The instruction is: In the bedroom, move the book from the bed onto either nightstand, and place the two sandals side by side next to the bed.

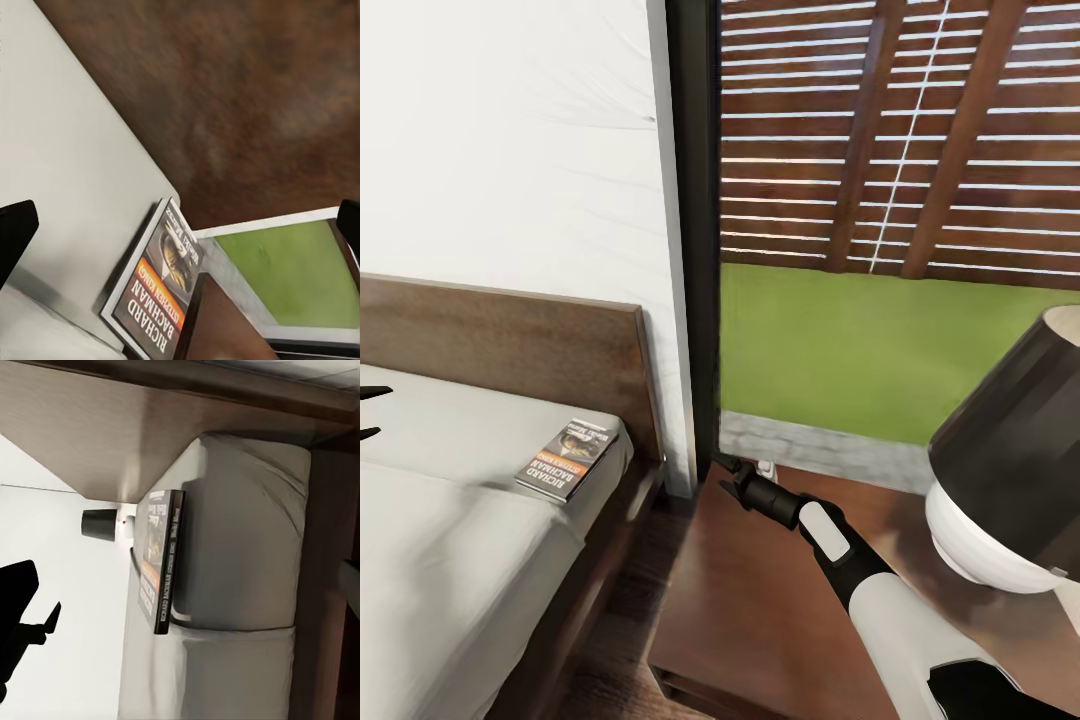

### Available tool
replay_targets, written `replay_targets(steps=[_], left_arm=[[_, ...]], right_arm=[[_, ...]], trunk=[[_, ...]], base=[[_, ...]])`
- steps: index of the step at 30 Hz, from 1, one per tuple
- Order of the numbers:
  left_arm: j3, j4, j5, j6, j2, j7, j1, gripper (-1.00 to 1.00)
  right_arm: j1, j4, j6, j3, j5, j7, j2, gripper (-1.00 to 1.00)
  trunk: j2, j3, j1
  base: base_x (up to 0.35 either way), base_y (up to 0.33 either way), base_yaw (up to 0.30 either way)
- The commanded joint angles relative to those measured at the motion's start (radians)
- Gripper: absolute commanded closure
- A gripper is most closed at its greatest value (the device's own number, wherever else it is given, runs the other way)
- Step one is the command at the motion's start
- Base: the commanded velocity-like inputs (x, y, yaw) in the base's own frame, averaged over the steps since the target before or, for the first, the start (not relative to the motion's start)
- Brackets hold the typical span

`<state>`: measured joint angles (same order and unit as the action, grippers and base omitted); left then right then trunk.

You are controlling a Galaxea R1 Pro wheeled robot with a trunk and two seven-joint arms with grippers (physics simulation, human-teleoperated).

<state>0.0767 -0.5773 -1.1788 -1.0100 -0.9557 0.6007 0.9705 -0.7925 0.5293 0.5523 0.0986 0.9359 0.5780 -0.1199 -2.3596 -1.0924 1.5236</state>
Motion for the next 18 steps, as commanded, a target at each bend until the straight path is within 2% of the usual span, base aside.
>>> replay_targets(steps=[1, 10, 18], left_arm=[[0.006, 0.002, 0.003, 0.001, -0.001, 0.009, 0.002, -1.00], [0.007, 0.002, 0.002, 0.001, 0.000, 0.008, 0.002, -1.00], [0.008, 0.002, 0.003, 0.001, 0.000, 0.008, 0.002, -1.00]], right_arm=[[-0.001, 0.000, 0.004, 0.001, 0.006, 0.000, 0.000, -1.00], [-0.001, -0.001, 0.005, 0.002, 0.005, -0.001, 0.000, -1.00], [-0.001, -0.001, 0.005, 0.002, 0.004, -0.001, 0.000, -1.00]], trunk=[[0.000, -0.001, 0.000], [0.000, -0.001, 0.000], [0.000, -0.001, 0.000]], base=[[-0.054, -0.006, 0.000], [-0.086, -0.083, 0.000], [-0.022, -0.029, 0.000]])
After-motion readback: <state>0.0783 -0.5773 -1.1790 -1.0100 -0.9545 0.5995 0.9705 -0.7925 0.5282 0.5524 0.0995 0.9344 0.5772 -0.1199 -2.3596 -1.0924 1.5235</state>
